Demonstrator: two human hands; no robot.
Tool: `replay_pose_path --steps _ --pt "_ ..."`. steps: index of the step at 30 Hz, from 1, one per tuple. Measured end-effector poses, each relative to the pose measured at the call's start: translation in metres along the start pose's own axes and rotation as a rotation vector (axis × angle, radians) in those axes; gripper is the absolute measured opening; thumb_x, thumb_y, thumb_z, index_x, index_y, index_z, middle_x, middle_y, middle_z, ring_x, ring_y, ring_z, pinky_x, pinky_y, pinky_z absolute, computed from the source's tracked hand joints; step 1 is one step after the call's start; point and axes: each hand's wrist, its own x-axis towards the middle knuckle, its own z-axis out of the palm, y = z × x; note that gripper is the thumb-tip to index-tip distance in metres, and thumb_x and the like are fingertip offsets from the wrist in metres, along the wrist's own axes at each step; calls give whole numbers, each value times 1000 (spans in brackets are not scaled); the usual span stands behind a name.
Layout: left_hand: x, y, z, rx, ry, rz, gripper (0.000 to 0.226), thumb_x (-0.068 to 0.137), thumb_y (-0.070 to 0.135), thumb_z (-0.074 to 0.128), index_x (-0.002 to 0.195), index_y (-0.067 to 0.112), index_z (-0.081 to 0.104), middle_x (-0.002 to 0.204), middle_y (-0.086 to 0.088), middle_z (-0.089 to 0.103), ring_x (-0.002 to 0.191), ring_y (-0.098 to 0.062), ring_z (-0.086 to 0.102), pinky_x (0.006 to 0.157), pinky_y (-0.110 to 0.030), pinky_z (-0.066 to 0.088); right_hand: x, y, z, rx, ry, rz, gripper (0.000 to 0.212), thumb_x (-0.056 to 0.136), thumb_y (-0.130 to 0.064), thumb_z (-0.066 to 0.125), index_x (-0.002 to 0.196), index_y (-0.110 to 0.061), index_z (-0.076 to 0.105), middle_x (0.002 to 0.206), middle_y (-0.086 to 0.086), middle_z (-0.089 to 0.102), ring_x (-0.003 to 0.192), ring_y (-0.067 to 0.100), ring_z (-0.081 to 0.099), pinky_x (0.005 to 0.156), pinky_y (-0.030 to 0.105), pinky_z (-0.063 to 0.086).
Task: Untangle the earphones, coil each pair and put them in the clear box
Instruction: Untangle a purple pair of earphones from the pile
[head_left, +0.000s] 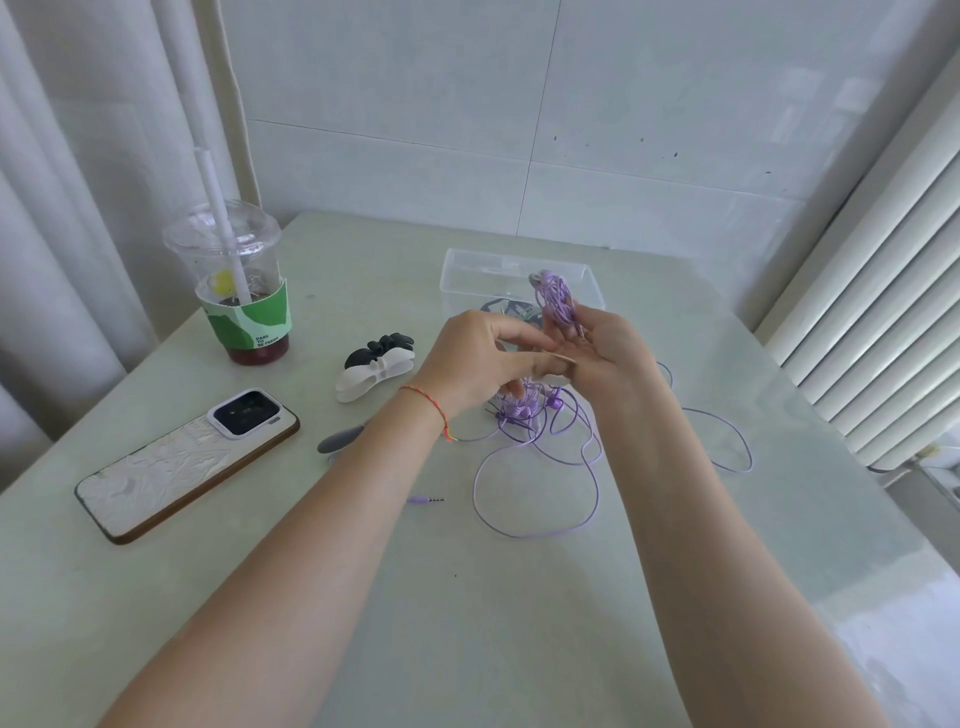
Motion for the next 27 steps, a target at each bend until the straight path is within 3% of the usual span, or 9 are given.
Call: replay_pose_path --steps 5,10,13,15,19,21,24,27 --pt "-1 -1 4 -43 14 -10 13 70 27 86 77 24 75 52 4 65 46 -11 55 57 -25 45 8 0 -1 -94 24 -34 22 99 -8 51 78 -1 55 56 6 60 41 14 61 63 33 54" --pt "-1 -2 8 -107 11 -7 17 74 4 83 83 -5 73 50 13 63 44 -2 55 53 -14 45 15 7 -3 -173 45 -24 24 100 -16 49 77 -8 51 43 1 56 36 14 54 44 21 45" --pt "3 -6 14 -125 27 9 22 69 7 86 82 -6 74 59 4 69 65 -15 70 66 -25 56 13 9 -2 -225 85 -1 28 99 -21 52 74 -7 54 45 4 58 34 20 57 54 33 49" --pt "4 -7 16 -114 33 29 22 65 16 88 77 2 76 72 -10 74 82 -28 73 78 -36 59 12 10 0 -204 137 -26 21 95 -20 57 79 -6 59 54 7 62 38 21 60 48 36 53" --pt "3 -4 17 -97 43 49 10 70 11 86 72 15 77 84 -9 76 76 -12 69 82 -31 56 10 10 1 -114 194 -112 10 93 -14 61 95 -4 64 68 10 64 44 18 63 41 31 52" --pt "2 -2 18 -145 70 22 18 69 9 86 72 22 74 84 -8 76 77 -12 68 86 -34 57 9 8 1 -120 193 -119 14 93 -16 61 103 -7 65 71 7 65 51 18 63 44 32 53" --pt "0 -1 22 -386 69 -48 30 71 -6 81 85 13 63 84 -9 73 73 -16 69 73 -37 60 8 7 0 -151 211 -117 15 93 -21 62 104 -12 67 62 4 66 47 20 59 48 32 52" --pt "-1 2 23 -553 2 -128 41 74 -9 78 102 12 56 99 -10 74 78 -20 71 66 -34 58 7 5 -1 -134 217 -122 13 93 -23 61 99 -13 67 66 3 66 48 20 59 50 33 52"
